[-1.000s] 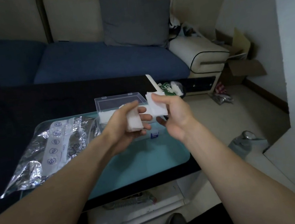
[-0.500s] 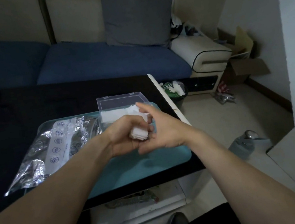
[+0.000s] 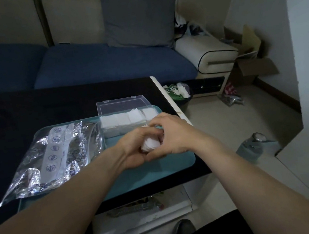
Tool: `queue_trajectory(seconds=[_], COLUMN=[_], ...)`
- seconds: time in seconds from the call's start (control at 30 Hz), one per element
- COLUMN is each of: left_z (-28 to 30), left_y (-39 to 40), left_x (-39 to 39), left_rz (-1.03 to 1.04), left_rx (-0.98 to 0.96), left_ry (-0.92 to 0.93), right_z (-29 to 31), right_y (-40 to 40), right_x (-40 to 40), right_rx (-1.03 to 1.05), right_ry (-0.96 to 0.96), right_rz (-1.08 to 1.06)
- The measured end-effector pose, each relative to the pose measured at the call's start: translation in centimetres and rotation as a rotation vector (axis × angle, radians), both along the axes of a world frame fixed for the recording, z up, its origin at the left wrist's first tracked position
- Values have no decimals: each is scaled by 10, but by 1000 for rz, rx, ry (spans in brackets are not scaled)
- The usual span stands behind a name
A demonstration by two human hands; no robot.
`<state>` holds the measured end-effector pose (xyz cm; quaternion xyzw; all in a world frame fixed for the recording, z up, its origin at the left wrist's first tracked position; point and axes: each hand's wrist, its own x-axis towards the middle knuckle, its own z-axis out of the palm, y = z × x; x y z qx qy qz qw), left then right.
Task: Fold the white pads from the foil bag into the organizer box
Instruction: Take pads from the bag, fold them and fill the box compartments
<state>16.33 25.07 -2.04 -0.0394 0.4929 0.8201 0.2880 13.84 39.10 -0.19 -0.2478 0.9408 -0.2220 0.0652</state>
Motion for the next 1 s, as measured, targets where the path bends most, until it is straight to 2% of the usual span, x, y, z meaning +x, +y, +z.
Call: queue_trajectory(seconds=[0.13,0.2,0.33,0.47,0.63,0.7,0.77,0.83,0.9,1.0], left_z=[-4,-6,-3,-7,-7,-10,-13,-13,-12,-8], left_y=[3,4,1,5,4,3,2,-2,-8,-14], left_x=[2,1,5,2,0,-1,-1,-2,-3,-5], left_rz=[-24,-19,-145,-58,9,-35,-77,-123,-216,-319], left_rx=[-58,-74,-93,-21,-48,-50,-121,-202,-202,-183], left_ry=[36,67,24,53,52,47,55,103,135,123], right_z=[-1,0,3,0,-2,1,7,9,5,-6], right_y=[6,4,1,2,1,5,13,22,30,32], right_x=[1,3,-1,3,1,4,4,-1,-8,-13], right_rx=[-154,-118,25,94,-94,-147,-223,-381,-495,-452], right_ry=[-107,-91,95,-8,-7,-98,-273,-434,-504,-543], right_rz=[112,127,75,41,92,151,183,113,29,43])
